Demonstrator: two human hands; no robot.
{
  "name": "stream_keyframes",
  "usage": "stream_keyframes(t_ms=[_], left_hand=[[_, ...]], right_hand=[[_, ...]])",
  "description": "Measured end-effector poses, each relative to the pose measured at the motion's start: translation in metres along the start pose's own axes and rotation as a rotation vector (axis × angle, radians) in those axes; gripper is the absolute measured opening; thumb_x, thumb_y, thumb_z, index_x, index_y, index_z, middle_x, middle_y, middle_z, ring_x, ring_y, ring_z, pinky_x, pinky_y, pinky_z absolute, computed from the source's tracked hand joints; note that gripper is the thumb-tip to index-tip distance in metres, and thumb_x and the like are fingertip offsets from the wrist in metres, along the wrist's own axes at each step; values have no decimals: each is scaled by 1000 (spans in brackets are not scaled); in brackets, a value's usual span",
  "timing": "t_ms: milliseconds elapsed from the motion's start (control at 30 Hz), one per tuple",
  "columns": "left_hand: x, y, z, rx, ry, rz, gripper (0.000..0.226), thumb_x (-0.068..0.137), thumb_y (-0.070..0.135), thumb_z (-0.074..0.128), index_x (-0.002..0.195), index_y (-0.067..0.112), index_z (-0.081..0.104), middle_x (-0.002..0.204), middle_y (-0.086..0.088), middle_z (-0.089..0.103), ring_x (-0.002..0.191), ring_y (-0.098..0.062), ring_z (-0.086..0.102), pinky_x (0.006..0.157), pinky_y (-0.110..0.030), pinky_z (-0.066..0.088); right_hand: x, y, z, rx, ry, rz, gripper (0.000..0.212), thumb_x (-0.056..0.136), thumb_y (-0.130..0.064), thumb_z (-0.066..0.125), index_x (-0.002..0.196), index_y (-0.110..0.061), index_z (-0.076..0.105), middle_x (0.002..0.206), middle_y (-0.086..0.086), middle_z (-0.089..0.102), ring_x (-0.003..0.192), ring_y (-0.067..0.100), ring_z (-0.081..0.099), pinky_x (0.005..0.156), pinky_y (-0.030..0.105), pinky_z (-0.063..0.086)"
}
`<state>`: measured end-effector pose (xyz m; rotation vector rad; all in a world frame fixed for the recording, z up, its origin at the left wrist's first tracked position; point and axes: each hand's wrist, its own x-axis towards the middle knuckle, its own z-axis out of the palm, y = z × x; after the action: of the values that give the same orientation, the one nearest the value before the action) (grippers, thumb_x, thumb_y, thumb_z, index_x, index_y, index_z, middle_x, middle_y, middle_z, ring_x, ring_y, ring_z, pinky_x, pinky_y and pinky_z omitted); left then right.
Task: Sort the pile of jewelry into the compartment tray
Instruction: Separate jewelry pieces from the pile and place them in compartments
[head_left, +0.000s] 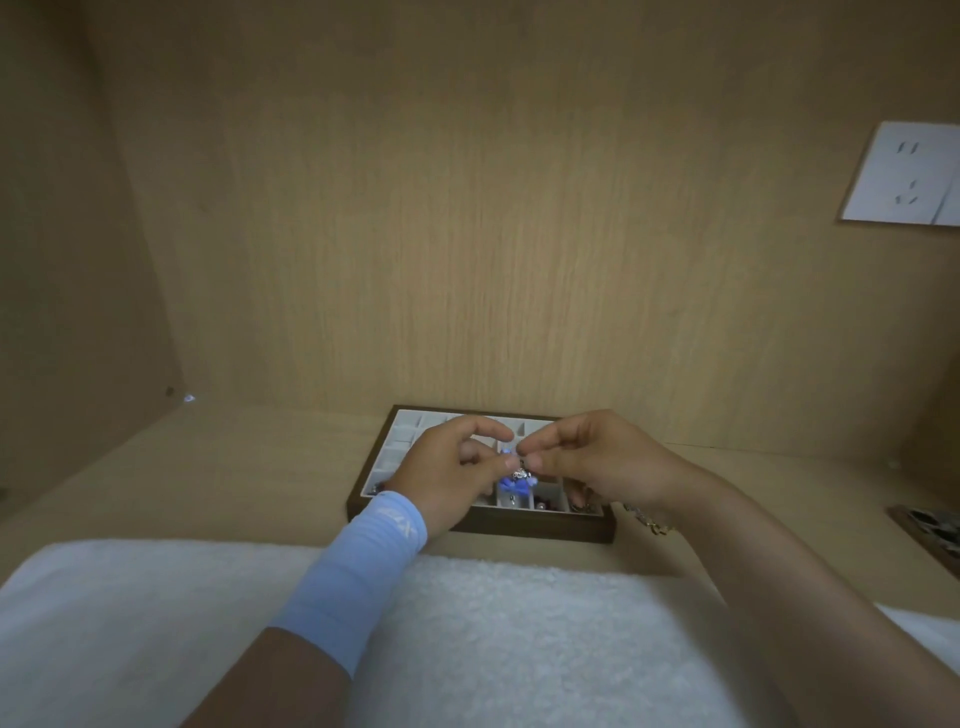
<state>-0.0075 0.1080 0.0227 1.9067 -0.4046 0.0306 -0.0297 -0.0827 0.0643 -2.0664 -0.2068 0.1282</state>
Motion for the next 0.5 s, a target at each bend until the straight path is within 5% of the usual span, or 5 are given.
stream_keyframes(t_ms=[333,500], left_hand=[[1,10,2,-297,55,-116,27,87,12,71,111,23,67,82,-5,75,66,-13,66,60,-20,53],[1,15,10,-519,159,-190,16,87,5,70,102,10,68,87,-13,76,77,-19,73,72,-29,60]], right_hand=[[10,4,15,180,202,29,22,88,-29,75,98,-9,72,86,7,76,47,13,58,40,22,39],[7,2,17,270,148,55,24,84,-19,80,102,-4,74,82,13,74,55,14,60,43,25,43]])
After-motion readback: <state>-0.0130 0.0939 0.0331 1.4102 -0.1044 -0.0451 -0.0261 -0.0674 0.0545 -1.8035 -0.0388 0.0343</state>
